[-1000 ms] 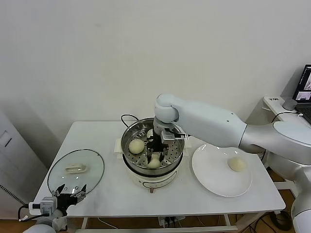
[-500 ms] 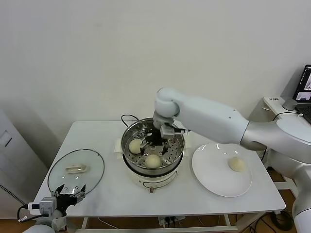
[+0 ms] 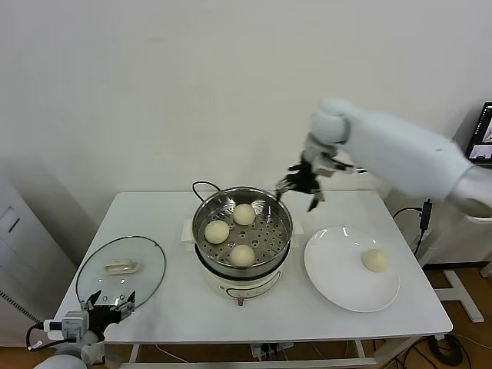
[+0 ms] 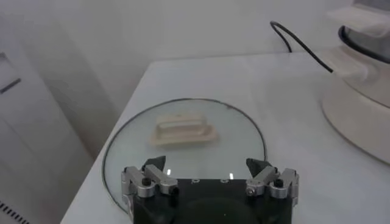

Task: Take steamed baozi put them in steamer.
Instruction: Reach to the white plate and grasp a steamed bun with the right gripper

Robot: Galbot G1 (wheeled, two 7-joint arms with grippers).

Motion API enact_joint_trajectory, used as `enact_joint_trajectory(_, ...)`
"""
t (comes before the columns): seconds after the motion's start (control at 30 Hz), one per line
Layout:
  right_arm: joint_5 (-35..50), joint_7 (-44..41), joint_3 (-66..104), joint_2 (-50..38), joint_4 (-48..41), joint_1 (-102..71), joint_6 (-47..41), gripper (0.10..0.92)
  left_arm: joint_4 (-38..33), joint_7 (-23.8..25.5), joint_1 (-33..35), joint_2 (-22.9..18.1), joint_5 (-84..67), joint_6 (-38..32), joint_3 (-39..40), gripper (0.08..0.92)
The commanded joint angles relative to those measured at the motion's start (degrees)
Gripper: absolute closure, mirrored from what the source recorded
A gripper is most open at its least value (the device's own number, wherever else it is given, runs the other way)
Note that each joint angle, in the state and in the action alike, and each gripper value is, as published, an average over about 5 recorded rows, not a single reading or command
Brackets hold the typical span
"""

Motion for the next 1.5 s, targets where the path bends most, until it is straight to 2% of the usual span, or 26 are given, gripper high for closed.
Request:
enact_joint_trajectory(0.03,6.4,0.3,-8.8,-16.1,-4.1,1.7,-25.7,0.203,-0.1,0.0,0.0,0.1,0.0,0.0,0.0,0.177)
enact_joint_trajectory(0.4,1.1,4.3,2.5,-18.7,-10.6,-13.3,-25.9,0.203,-0.4,0.0,0.1,0.0,0.0,0.1,0.0,0.177)
enact_joint_trajectory(0.93,-8.3,8.6,14.7,-8.8,-21.3,-26.7,-24.2,0.203,-0.5,0.0,0.5,0.0,-0.1,0.0,0.0,0.177)
enact_joint_trajectory(1.5,-15.6,10.9,20.6,-3.9,-27.0,-31.5,-24.1,0.203,-0.6,0.0,0.8,0.0,-0.1,-0.1,0.0,0.177)
